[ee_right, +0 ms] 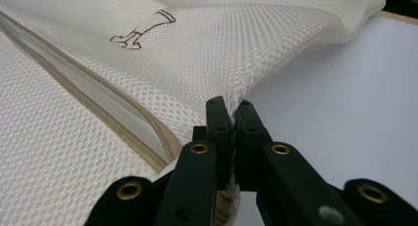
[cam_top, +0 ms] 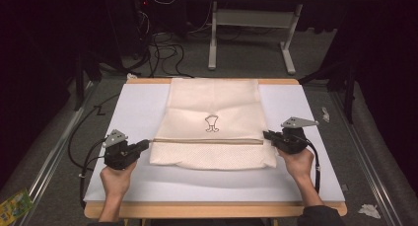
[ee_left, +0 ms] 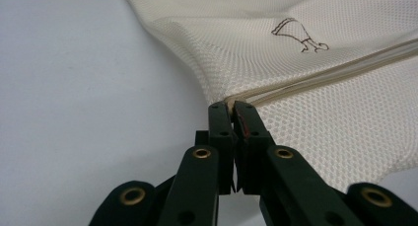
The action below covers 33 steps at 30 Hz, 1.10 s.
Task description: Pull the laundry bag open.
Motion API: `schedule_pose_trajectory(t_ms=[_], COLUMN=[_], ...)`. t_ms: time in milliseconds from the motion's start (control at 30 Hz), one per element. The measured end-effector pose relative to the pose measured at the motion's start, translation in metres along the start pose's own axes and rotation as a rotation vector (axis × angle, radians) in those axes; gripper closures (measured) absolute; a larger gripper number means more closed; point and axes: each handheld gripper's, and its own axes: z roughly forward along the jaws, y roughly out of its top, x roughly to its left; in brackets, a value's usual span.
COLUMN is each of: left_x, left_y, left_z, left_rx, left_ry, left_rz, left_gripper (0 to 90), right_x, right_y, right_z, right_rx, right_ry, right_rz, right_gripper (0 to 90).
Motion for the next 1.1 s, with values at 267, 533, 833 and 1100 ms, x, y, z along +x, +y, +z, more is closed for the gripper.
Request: schedule_pose_trajectory(t_ms=[267, 533, 833, 1100], left_x=[-0.003, -0.001, -0.006, -0.008], left_y=[-0.003, 0.001, -0.002, -0.007], left_z=[0.003, 0.006, 0.000, 0.005], left_rx=[0.010, 0.004, 0.026, 0.049], left_ry=[0.016, -0.034, -0.079, -0.066], left_rz=[0.025, 0.000, -0.005, 0.005], left_gripper=[87.3, 87.0, 86.7, 86.2], right_x=[0.002, 0.000, 0.002, 0.003], right_y=[0.004, -0.006, -0.018, -0.029], right_z=[-0.007, -0.007, -0.002, 0.005], right_rx=[0.000, 0.017, 0.042, 0.067], right_ry=[-0.005, -0.002, -0.001, -0.002], right_rz=[-0.001, 0.018, 0.021, 0.038], right_gripper=[88.3, 87.6, 86.5, 85.5])
